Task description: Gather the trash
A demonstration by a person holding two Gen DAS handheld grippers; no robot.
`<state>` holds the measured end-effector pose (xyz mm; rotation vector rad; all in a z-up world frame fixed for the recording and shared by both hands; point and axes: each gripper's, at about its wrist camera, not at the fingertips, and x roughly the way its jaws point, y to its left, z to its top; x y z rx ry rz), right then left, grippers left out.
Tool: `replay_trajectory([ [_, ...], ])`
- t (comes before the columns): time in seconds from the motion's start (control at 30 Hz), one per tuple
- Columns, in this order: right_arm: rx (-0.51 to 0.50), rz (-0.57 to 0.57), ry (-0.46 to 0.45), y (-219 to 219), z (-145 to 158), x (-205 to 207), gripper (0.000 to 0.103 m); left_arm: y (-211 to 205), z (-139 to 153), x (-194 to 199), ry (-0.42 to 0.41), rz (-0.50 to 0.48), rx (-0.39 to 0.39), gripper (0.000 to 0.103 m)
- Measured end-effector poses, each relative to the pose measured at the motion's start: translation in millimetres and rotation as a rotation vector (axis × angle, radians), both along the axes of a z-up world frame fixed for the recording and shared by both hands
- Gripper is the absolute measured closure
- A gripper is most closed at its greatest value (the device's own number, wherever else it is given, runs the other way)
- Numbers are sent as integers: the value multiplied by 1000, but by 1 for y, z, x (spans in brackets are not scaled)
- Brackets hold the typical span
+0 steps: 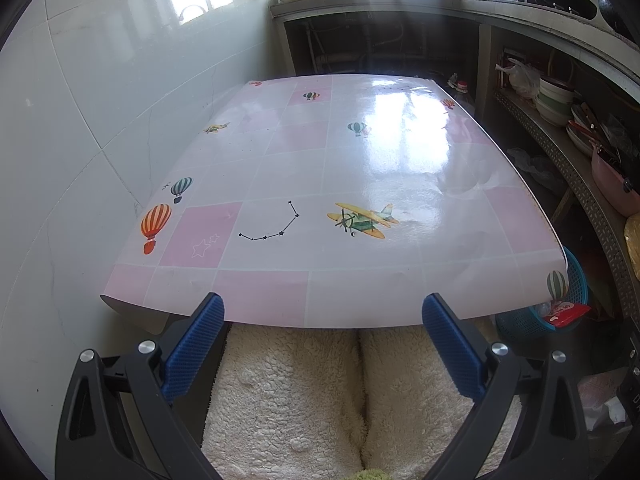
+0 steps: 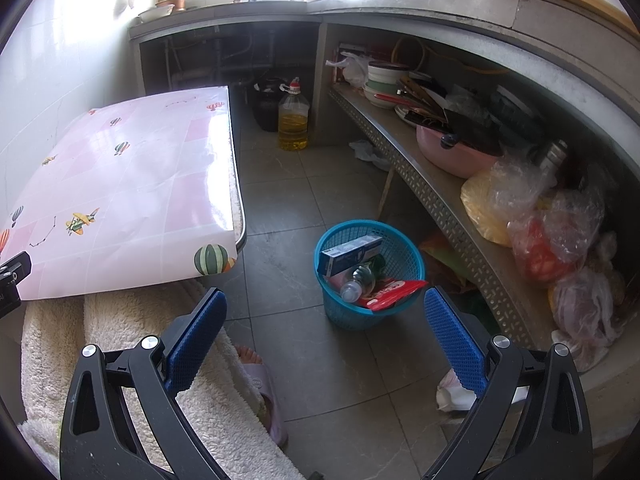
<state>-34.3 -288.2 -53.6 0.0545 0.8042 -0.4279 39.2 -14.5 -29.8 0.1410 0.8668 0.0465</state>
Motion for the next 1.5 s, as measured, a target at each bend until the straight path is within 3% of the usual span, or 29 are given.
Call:
replay_trajectory([
  [1.5,0,1,0,1,1,-1,8,3,-4,1,2,-3,2,6],
])
